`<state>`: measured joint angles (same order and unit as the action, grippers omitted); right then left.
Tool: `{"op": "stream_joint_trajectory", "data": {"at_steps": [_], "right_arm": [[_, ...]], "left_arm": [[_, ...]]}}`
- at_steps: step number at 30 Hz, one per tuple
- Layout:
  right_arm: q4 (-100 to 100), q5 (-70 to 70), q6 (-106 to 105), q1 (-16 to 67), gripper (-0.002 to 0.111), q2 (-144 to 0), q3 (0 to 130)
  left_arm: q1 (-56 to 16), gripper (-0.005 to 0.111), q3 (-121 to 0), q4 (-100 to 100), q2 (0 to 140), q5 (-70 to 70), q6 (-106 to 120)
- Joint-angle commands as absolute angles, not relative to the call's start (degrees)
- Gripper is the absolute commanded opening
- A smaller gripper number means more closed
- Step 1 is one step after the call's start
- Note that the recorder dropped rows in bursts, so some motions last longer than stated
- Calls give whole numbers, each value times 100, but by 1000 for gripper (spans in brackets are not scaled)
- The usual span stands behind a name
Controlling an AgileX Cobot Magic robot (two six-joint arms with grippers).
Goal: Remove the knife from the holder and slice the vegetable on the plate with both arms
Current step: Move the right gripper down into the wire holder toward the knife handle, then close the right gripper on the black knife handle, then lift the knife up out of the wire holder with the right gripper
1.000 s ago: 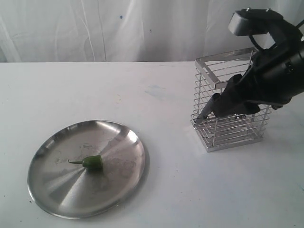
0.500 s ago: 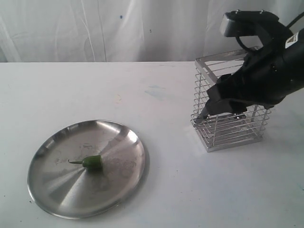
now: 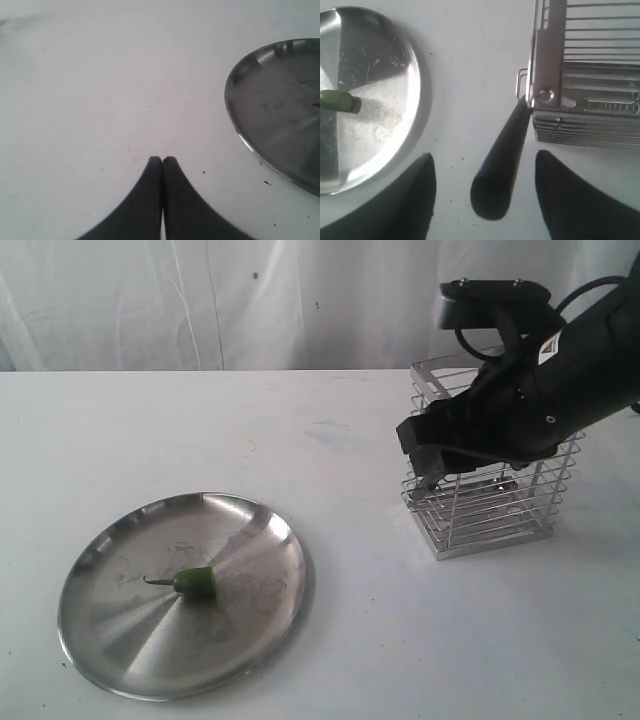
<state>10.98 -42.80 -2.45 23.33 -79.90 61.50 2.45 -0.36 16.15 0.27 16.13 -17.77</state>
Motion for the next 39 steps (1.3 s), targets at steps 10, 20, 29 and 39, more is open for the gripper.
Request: {"op": "stream_joint_trajectory", "data": {"at_steps": [10, 20, 29, 39], "right_arm": [[1053, -3805, -87, 2340, 46, -8270, 6120], [1053, -3824, 160, 2340, 29, -8270, 6120], [1053, -3985, 233, 2340, 3, -8270, 6336], [392, -4658, 326, 2340, 3, -8293, 6959]], "left_arm": [[194, 0, 0, 1629, 0, 1610, -1775], [194, 0, 0, 1629, 0, 1610, -1775], [194, 0, 0, 1629, 0, 1610, -1775], [194, 0, 0, 1629, 0, 1610, -1775]]}}
